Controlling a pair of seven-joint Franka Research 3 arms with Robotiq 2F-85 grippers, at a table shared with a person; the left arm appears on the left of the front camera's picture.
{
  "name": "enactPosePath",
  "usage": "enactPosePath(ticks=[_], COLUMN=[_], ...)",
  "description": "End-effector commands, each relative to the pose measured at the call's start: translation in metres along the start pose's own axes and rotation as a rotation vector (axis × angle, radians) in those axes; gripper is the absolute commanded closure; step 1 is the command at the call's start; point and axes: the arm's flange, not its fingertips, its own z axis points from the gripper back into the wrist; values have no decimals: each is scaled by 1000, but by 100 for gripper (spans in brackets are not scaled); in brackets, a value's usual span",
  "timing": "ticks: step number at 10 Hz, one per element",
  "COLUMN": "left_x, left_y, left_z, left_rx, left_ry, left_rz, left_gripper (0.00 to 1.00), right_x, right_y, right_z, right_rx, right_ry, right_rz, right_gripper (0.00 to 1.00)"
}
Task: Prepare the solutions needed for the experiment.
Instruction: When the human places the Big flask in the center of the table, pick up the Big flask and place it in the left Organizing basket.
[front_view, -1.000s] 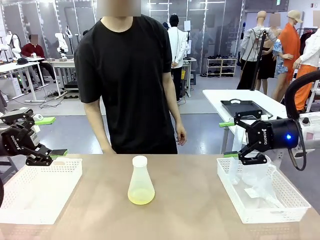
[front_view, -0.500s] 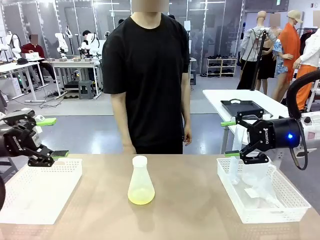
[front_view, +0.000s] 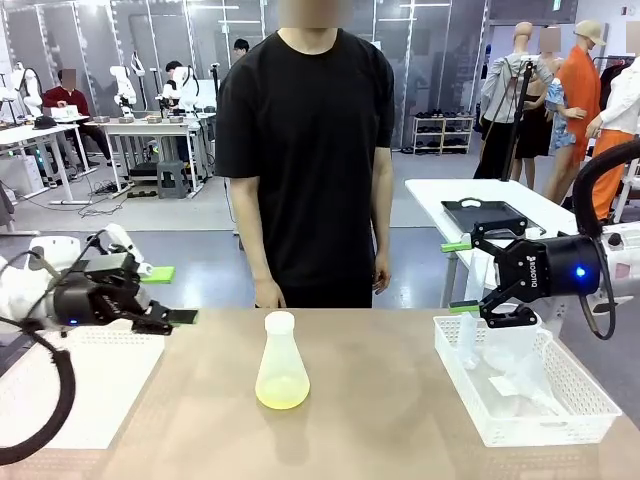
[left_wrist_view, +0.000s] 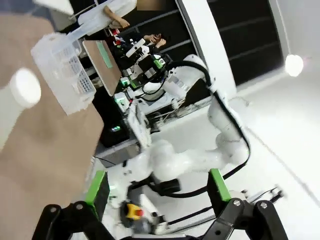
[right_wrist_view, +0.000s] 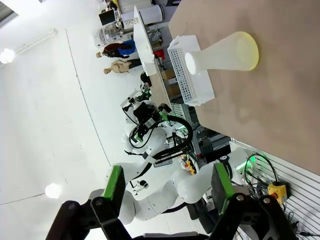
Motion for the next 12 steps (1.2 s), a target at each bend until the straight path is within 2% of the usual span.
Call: enactPosePath(ticks=[1, 3, 4, 9, 10, 12], left_x=[5, 7, 6, 6, 21, 39], left_y=[9, 15, 6, 8, 10, 25], left_z=[-12, -19, -13, -14, -22, -33], left_rx=[79, 168, 50, 69, 149, 194], left_ry=[29, 20, 27, 27, 31, 153], left_rz=[-174, -127, -150, -154, -342, -470], left_gripper=[0, 0, 0, 0, 0, 0], right_x=[-2, -2, -2, -2, -2, -2], right_y=[2, 2, 2, 2, 2, 2], right_z=[-1, -1, -1, -1, -1, -1], right_rx=[10, 10, 10, 10, 10, 10], right_ry=[-4, -4, -4, -4, -4, -4], right_rz=[-3, -3, -3, -3, -3, -3], right_gripper=[13, 13, 13, 13, 13, 13])
